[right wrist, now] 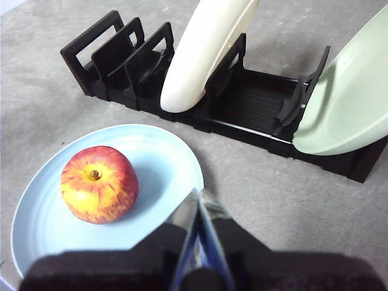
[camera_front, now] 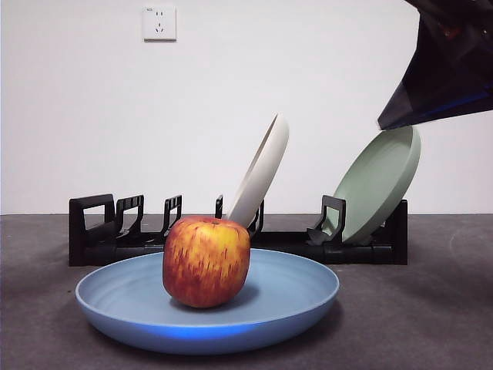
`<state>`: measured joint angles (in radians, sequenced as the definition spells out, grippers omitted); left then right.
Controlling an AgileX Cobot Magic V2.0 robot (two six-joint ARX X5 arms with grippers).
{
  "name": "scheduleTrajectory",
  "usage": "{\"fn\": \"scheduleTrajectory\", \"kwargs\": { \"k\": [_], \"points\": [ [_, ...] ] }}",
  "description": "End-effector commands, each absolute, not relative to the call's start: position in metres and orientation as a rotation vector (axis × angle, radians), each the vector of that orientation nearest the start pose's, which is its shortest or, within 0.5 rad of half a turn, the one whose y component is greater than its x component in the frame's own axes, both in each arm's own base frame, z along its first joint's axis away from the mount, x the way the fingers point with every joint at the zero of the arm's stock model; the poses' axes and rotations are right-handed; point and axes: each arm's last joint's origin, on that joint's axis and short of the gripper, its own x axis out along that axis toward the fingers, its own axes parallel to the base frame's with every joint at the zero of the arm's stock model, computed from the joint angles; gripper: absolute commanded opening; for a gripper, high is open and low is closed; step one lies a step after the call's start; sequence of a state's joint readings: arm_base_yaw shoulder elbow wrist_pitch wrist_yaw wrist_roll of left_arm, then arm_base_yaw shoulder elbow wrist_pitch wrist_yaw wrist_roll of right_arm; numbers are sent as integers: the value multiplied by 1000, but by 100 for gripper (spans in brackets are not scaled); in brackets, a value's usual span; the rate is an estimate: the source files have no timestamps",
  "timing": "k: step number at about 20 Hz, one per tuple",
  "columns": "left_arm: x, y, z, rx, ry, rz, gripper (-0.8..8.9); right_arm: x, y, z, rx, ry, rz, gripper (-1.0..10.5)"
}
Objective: Take the blue plate from the plate rack,put the plate on the table,take the apple from the table,put the apple in the plate
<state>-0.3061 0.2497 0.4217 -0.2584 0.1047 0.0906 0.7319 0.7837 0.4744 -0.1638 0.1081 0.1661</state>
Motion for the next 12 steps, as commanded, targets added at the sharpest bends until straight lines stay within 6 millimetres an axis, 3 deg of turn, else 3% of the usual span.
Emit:
{"fn": "scheduleTrajectory", "kwargs": {
  "k": [1, 8, 12],
  "points": [
    [88, -22, 240, 113, 76, -320, -3, 129, 112, 228, -29, 486, 569, 1],
    [95, -7, 175, 101, 119, -155, -3, 129, 112, 228, -28, 486, 569, 1],
    [96, -4, 156, 78, 140, -125, -3, 129, 112, 228, -29, 486, 569, 1]
  ]
}}
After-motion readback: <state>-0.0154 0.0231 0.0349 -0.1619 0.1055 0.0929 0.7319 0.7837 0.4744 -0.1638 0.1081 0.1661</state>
